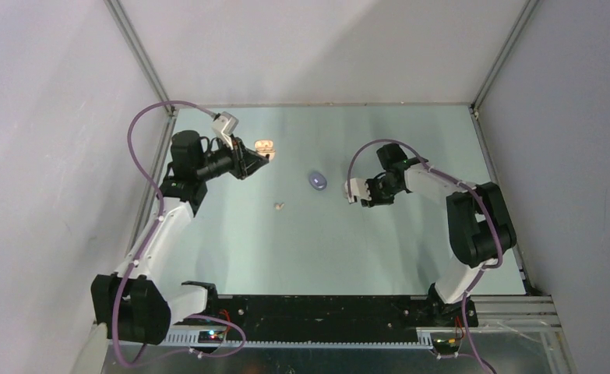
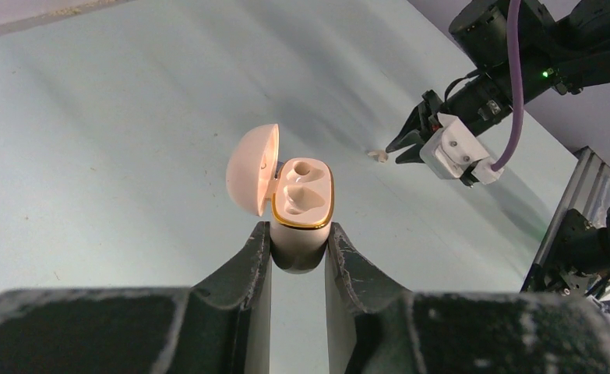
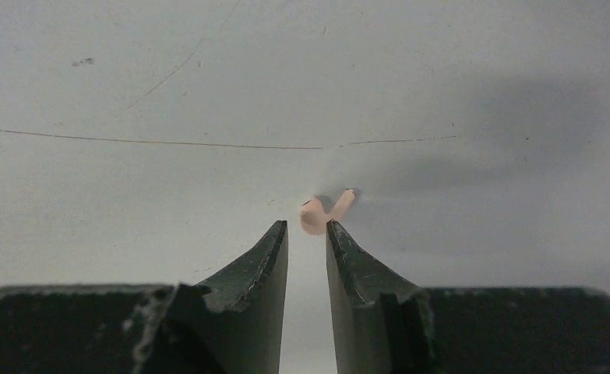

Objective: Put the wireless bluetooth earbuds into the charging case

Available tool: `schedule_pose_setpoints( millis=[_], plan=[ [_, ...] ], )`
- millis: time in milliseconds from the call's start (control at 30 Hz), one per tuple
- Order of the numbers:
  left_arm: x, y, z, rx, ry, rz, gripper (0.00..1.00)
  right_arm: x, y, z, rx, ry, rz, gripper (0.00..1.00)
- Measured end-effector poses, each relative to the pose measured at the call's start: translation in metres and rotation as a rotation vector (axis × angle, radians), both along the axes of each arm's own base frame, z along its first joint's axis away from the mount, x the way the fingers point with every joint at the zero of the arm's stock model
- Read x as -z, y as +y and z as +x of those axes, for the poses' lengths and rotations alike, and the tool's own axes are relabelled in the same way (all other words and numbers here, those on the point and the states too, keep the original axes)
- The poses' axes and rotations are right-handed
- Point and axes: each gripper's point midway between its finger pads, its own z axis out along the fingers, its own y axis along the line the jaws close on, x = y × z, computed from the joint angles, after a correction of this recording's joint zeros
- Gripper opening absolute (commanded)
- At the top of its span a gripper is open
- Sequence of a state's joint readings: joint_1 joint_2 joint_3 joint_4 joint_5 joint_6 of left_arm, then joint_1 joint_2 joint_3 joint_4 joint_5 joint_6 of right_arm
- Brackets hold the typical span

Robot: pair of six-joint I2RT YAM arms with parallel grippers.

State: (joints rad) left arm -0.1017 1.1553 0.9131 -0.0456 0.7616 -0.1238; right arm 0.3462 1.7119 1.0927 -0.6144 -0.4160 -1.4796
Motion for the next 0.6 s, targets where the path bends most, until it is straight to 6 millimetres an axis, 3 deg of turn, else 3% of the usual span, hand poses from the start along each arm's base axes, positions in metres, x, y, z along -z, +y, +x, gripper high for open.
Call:
schedule_pose_setpoints(
  millis=[600],
  plan=[
    [0.004, 0.000, 0.002, 0.002, 0.019, 0.011, 0.00, 0.019, -0.008, 0.007, 0.004, -0.002, -0.064, 0.31]
  ],
)
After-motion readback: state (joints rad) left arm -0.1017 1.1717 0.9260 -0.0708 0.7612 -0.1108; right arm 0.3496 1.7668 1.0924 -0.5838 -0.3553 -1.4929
